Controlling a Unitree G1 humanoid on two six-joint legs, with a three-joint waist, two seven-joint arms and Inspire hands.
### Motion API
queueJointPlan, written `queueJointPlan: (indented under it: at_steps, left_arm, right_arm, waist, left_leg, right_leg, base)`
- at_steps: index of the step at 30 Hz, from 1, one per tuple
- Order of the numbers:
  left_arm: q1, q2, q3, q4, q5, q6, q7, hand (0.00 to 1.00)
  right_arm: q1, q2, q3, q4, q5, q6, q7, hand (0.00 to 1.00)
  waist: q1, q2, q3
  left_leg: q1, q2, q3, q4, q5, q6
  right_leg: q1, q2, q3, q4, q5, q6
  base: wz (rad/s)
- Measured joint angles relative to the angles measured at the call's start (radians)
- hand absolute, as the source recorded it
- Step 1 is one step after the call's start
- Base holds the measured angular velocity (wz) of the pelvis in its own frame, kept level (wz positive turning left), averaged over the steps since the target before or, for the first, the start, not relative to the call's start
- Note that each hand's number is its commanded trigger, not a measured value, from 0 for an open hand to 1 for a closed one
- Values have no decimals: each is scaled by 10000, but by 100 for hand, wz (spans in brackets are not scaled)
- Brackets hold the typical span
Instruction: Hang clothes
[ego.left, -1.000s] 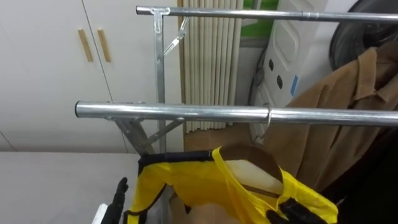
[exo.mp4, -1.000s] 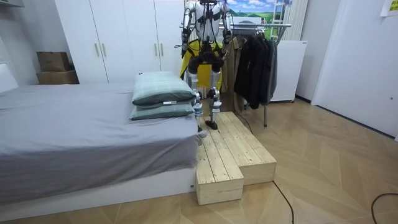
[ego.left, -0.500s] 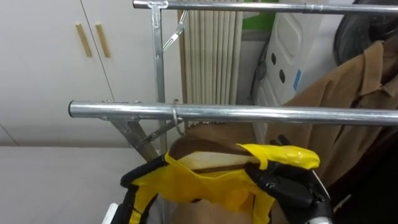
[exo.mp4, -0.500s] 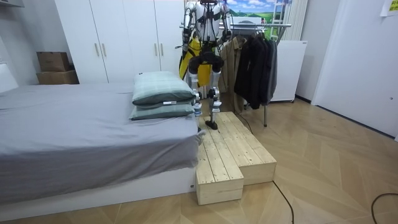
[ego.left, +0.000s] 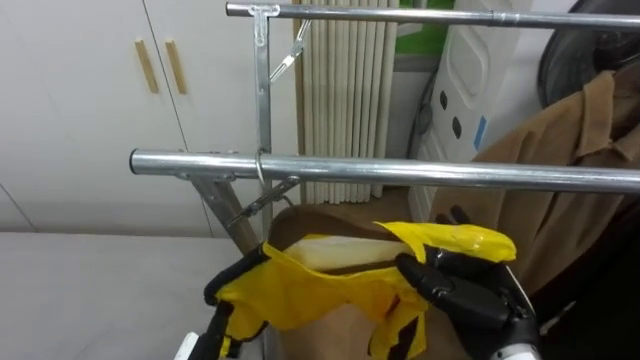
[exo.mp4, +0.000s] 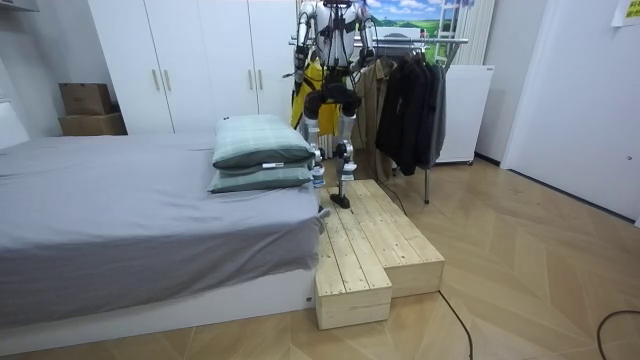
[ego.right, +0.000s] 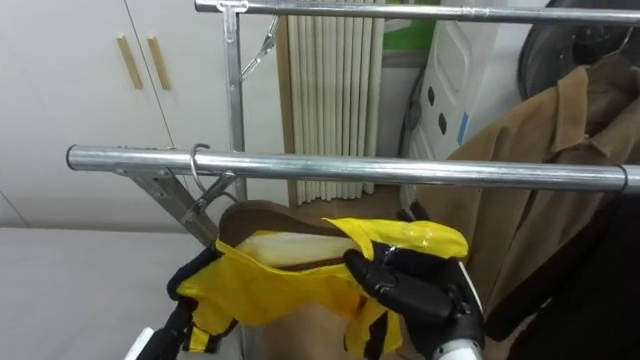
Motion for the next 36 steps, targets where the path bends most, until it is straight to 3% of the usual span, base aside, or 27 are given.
queueJointPlan:
  at_steps: [8, 19, 27, 36]
  left_arm:
    - [5, 35, 0, 136, -148, 60, 26, 0]
    - [6, 245, 116, 217, -90, 139, 475, 0]
    - [9, 269, 101, 232, -89, 114, 461, 0]
    - [13, 272, 112, 339, -80, 97, 487, 0]
  right_arm:
    - [22, -15, -4, 1840, -25, -15, 56, 0]
    - [-80, -21, -123, 6961, 162, 23, 182, 0]
    - [-104, -116, -192, 8199, 164, 15, 907, 0]
    - [3, -179, -401, 8350, -1440, -8, 1860, 0]
  waist:
    - [-87, 15, -8]
    - [-259, -26, -20]
    - [-279, -43, 14]
    - [-282, -39, 19]
  left_leg:
    - [-15, 11, -45, -1, 1, 1]
    - [-59, 39, -252, -7, 0, 0]
    - [70, 29, -333, -6, 0, 0]
    - [31, 22, -391, -2, 1, 0]
  right_leg:
    - [17, 7, -24, -48, 0, -1]
    - [214, -39, -288, -221, 13, -23]
    - [365, -65, -328, -389, 18, -33]
    - [348, -66, -314, -437, 19, -36]
  base:
    - [0]
    - [7]
    - [2]
    - [0]
